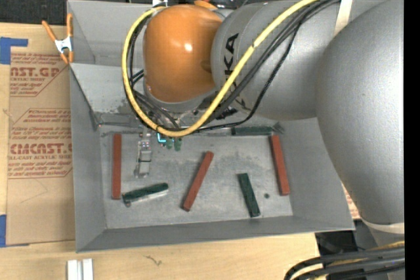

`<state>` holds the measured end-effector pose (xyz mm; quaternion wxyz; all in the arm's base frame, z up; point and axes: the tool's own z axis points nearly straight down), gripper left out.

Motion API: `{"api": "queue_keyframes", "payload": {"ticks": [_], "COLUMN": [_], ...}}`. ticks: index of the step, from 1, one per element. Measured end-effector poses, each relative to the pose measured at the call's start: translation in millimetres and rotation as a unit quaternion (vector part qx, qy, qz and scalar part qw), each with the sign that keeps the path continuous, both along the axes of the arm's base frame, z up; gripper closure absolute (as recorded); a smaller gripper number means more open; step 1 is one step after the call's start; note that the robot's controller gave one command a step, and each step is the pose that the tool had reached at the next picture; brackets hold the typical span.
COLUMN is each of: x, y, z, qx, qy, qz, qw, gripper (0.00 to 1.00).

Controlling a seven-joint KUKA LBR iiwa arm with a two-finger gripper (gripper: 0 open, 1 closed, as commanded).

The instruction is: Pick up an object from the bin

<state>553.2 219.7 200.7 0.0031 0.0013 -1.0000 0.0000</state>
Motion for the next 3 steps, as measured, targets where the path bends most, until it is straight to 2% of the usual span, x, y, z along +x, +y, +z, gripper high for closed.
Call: {"api": "queue_keyframes", "payload": {"ticks": [1,2,3], "x": [-28.6,-26.1,15.1], "y": [-31.8,-30.3,-21.5], "z": [-135.2,-130.8,63.8], "qx": [-0.001,0.001,0.002], "qy": [0.0004,-0.0032,-0.0095], "qz": [0.083,0.083,0.129], "qw": [0.9966,0.9966,0.9916], "gripper": [0.0,1.0,1.0]}}
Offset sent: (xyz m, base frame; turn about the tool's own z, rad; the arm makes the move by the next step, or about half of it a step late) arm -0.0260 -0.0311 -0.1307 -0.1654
